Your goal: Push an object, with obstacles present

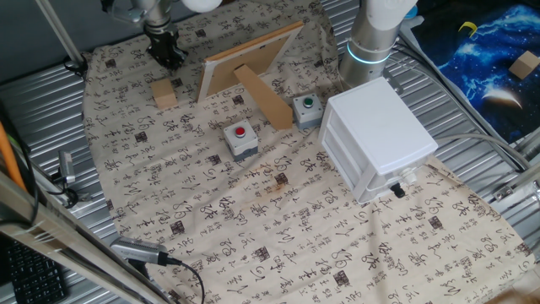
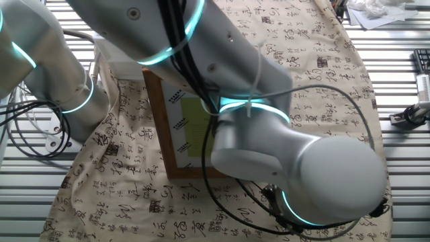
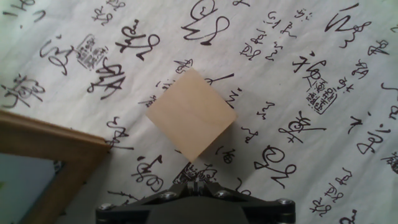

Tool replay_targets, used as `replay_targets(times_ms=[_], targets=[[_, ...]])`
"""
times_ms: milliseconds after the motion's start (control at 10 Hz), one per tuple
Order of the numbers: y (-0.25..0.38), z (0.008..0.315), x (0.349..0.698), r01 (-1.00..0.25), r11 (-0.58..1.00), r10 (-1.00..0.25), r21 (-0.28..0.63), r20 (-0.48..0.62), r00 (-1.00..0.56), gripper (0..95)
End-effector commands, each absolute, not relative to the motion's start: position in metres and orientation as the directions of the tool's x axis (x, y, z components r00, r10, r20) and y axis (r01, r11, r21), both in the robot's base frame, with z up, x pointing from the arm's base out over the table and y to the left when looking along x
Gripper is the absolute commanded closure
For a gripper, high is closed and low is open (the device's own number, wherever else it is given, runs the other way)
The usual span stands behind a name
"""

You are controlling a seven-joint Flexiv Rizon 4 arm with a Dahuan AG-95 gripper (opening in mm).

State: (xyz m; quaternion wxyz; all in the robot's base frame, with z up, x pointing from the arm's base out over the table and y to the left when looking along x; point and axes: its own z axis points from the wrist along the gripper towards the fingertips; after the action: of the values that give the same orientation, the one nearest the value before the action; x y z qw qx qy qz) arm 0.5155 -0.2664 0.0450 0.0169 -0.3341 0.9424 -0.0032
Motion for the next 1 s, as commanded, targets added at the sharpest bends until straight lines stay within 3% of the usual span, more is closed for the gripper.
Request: replay_targets(times_ms=[100, 1000], targets=[[-0.267, 0.044, 0.516, -0.596, 0.803, -0.596, -0.028, -0.031, -0.802, 95.0], [-0.277, 0.044, 0.528, -0.617, 0.786, -0.618, -0.034, -0.025, -0.786, 95.0]])
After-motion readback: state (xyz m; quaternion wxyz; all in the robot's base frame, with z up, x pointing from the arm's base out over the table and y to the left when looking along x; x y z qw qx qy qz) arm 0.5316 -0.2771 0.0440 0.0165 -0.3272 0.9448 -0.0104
